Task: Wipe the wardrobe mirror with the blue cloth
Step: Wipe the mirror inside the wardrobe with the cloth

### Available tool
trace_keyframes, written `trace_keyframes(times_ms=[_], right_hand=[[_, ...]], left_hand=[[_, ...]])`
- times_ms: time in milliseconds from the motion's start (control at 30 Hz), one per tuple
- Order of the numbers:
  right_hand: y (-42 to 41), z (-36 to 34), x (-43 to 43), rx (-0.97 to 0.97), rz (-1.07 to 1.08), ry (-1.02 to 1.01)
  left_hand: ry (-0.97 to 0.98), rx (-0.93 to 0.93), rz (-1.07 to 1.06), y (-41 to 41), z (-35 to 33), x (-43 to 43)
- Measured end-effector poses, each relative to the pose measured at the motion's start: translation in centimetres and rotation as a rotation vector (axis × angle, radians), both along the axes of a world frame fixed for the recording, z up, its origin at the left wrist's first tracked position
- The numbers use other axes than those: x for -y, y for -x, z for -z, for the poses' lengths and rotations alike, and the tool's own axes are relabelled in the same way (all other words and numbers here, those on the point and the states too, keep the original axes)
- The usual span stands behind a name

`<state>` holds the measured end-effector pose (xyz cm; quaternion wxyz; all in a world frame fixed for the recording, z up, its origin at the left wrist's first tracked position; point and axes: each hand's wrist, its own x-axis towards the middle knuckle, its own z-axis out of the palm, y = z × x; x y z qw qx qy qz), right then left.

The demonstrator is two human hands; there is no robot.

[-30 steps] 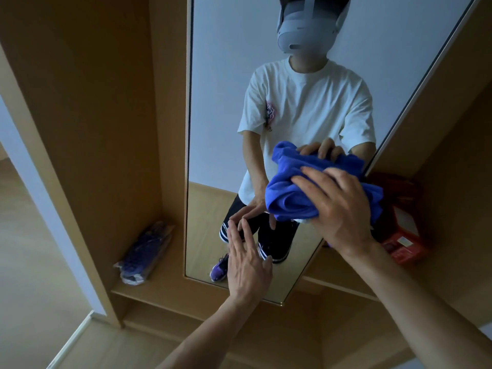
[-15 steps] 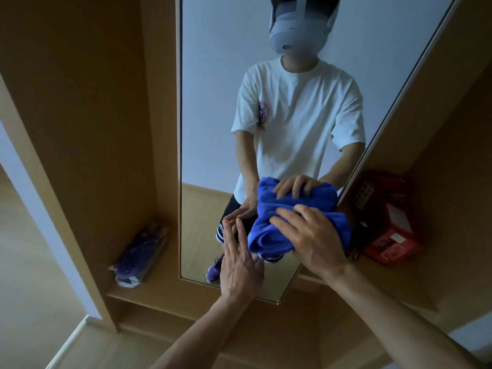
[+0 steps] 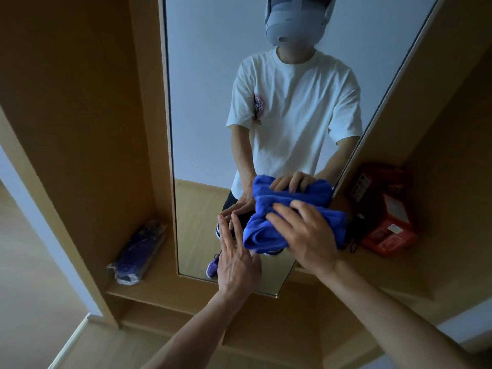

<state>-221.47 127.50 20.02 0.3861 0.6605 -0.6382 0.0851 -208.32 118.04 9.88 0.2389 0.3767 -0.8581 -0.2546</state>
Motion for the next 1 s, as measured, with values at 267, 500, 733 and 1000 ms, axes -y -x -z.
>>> trace_keyframes(times_ms=[267,500,733,1000], right_hand=[[0.3,-1.9,-0.9,0.073,0.016,0.041],[2.7,-7.7,-1.1,-0.001,0.031,0.231],[2.2,0.2,-1.5,0.056,0.015,0.093],[2.1,-2.1,-2.6,0.072,0.028,0.115]], left_hand=[[-0.01,-0.039,0.063,-0.6,0.1,0.2],[-0.036,-0.019,0.052,-0.6,-0.1,-0.4],[0.153,-0.222,0.186,-0.1,-3.1,-1.0],[0.312,0.1,0.152,-0.6,-2.6,-0.3]])
